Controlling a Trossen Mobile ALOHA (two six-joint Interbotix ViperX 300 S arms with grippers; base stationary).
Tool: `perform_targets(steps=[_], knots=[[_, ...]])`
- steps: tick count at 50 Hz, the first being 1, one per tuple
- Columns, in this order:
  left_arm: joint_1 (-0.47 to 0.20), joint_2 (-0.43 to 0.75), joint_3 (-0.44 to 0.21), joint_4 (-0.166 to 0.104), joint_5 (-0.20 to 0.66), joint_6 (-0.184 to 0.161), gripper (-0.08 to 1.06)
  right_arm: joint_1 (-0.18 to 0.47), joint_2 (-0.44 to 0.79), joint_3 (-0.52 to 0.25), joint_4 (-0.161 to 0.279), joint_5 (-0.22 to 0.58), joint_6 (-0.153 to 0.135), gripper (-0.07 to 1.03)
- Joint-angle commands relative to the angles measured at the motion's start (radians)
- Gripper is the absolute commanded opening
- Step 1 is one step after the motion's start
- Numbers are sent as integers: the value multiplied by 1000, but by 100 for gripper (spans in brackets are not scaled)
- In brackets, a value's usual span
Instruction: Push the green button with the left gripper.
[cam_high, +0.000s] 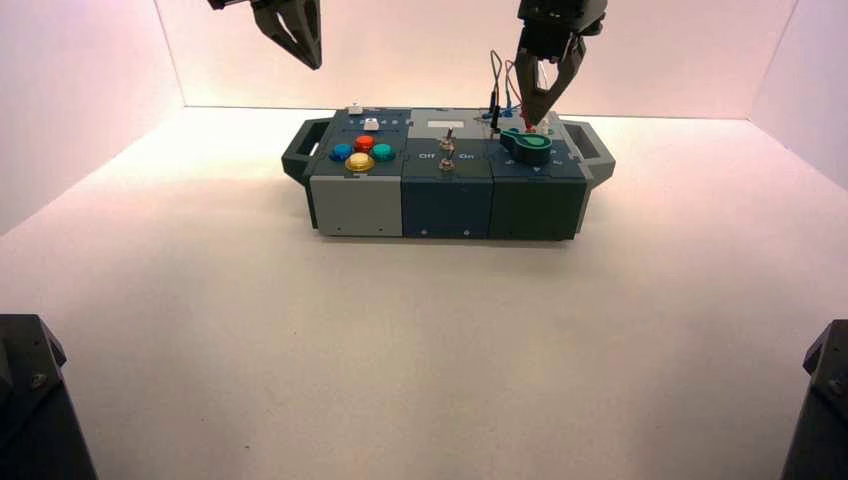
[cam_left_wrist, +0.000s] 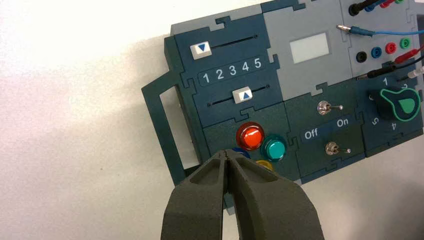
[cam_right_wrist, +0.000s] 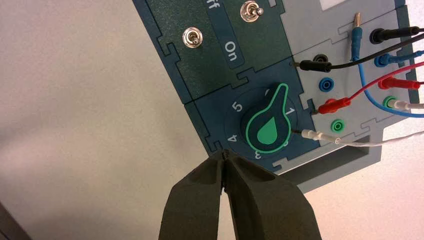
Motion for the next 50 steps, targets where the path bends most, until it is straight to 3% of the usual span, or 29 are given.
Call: perform_targets(steps=[1, 35, 46, 50], knots=[[-2, -35, -8, 0, -6, 2, -3, -2, -26, -11, 2, -5, -2, -2], [-9, -86, 5, -2, -6, 2, -3, -3, -46, -15, 25, -5, 12, -2], [-29, -129, 21, -2, 18, 0, -3, -17, -48, -18, 25, -2, 52, -2], [-40, -138, 23, -2, 29, 0, -3, -46, -54, -21, 26, 0, 86, -2]])
